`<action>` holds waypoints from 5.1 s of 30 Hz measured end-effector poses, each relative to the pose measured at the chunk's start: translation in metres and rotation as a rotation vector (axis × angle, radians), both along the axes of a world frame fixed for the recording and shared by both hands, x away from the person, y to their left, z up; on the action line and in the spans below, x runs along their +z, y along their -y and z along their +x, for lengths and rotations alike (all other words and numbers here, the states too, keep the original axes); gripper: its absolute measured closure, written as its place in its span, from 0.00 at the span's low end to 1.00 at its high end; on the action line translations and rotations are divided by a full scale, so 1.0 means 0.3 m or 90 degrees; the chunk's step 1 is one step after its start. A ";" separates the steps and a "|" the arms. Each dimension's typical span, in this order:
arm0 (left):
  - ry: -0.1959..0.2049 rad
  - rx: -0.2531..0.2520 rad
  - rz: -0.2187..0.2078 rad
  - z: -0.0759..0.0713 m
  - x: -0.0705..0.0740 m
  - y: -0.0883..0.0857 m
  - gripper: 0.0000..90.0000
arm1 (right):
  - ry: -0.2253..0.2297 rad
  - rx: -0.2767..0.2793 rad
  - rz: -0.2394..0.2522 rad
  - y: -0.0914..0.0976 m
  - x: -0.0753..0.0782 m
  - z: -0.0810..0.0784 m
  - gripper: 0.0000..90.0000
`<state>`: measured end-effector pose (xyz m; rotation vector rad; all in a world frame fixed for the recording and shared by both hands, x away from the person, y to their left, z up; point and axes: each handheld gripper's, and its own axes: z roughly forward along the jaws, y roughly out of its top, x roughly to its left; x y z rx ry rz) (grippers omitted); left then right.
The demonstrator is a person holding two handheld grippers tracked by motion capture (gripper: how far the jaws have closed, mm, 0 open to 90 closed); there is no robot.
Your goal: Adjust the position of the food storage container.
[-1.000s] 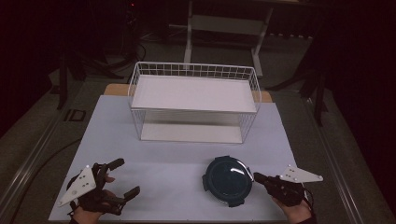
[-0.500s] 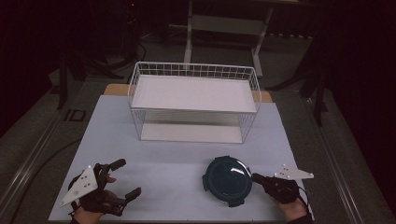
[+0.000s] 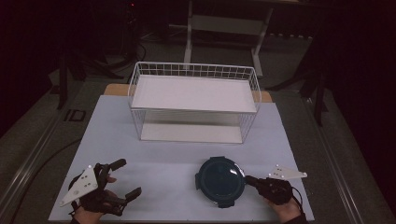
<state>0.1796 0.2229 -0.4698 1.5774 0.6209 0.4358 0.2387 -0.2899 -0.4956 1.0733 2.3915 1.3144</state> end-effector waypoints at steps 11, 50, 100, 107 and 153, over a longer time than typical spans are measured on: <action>0.000 0.001 -0.001 -0.001 -0.001 -0.004 0.00 | 0.016 0.035 0.014 -0.052 0.028 -0.029 1.00; 0.001 -0.001 0.006 0.003 -0.003 0.003 0.00 | -0.050 0.244 0.027 -0.236 -0.013 -0.135 1.00; 0.004 0.000 0.008 0.000 -0.001 0.002 0.00 | 0.027 0.064 0.006 -0.072 0.018 0.149 1.00; 0.003 -0.001 0.008 0.001 -0.002 0.001 0.00 | 0.009 0.048 0.009 -0.068 -0.013 0.191 1.00; -0.015 -0.013 0.024 0.013 -0.013 0.018 0.00 | -0.017 0.106 0.026 -0.299 -0.029 0.251 1.00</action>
